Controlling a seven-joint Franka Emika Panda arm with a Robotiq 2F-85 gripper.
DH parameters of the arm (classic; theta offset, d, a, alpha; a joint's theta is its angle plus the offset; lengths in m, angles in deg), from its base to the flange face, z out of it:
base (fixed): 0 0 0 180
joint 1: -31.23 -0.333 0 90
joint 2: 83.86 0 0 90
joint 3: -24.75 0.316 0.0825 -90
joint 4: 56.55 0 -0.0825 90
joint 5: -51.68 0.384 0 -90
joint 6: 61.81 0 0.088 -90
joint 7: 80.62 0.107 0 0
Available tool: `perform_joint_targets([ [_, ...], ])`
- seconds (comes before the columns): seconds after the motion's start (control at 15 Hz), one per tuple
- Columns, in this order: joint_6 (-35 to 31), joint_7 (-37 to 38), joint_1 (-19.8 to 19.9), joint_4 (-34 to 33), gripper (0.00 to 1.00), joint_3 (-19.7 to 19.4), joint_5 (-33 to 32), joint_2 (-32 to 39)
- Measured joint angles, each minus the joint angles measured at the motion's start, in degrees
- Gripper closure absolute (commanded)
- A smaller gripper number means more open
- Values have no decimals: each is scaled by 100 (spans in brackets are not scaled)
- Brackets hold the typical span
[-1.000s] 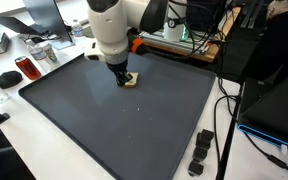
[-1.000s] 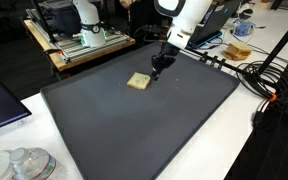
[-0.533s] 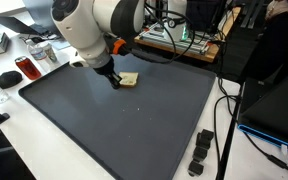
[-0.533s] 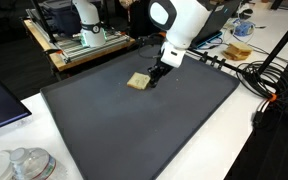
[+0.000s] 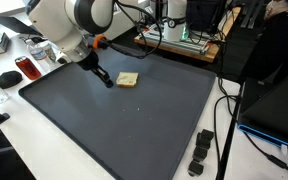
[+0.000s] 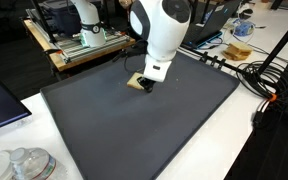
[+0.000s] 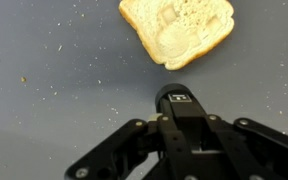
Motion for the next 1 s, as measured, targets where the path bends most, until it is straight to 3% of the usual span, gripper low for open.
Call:
perform_joint_targets([
  [0.47,-77,-1479,901,414,95,113,1068,-229],
  [1.0,-855,-2808,1466,2100,95,118,2107,-1359],
])
